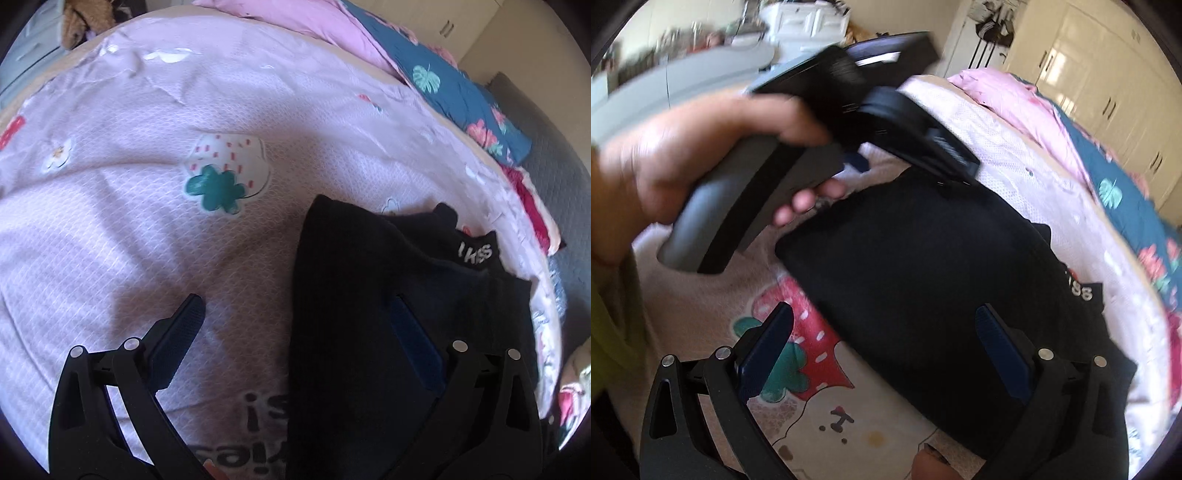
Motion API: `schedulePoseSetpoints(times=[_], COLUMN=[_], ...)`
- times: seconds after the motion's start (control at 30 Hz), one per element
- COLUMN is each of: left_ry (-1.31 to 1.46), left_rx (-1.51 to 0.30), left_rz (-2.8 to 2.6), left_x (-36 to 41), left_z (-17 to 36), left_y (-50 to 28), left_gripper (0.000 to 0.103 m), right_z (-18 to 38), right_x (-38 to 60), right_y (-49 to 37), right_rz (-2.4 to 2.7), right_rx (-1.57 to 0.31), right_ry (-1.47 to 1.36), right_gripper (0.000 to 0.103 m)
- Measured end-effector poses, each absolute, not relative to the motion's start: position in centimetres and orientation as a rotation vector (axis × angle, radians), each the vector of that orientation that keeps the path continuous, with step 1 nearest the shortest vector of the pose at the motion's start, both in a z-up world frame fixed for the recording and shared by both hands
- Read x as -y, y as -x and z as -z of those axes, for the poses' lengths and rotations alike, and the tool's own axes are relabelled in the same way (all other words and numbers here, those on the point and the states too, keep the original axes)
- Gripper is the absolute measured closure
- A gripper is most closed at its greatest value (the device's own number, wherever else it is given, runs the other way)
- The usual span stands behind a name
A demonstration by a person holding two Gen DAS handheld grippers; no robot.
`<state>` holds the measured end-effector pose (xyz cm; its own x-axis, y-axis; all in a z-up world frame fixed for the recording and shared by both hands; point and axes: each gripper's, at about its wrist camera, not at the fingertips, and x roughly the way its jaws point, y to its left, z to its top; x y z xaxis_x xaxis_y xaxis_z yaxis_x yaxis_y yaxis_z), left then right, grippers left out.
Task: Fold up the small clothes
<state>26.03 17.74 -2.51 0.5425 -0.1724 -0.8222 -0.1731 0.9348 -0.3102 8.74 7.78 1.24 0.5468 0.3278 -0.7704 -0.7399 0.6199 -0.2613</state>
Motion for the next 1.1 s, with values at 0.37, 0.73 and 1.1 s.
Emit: schedulePoseSetpoints(times=[0.37,0.73,1.1], left_ry=[0.524,0.630,0.651], left_rx=[-0.957,-0.957,-0.943], left_rz=[0.033,0.073,0.184], left_x=[-19.5,-19.6,-14.9], left_z=[3.0,2.6,0.5], left_y=[-27.4,-27.5,-27.8], left_gripper=[0.010,0.010,0.061], right_z=[1.6,-2.1,-5.2], right_x=[-9.5,-7.6,-2.9], right_y=[-9.8,-8.5,-8.3], right_rz=[-0.511,-0.548,-0.529], right_rx=[-0.638,-0.476,-0.424], right_ry=[0.709,0.598,0.413], right_gripper=[0.007,0.087,0.091])
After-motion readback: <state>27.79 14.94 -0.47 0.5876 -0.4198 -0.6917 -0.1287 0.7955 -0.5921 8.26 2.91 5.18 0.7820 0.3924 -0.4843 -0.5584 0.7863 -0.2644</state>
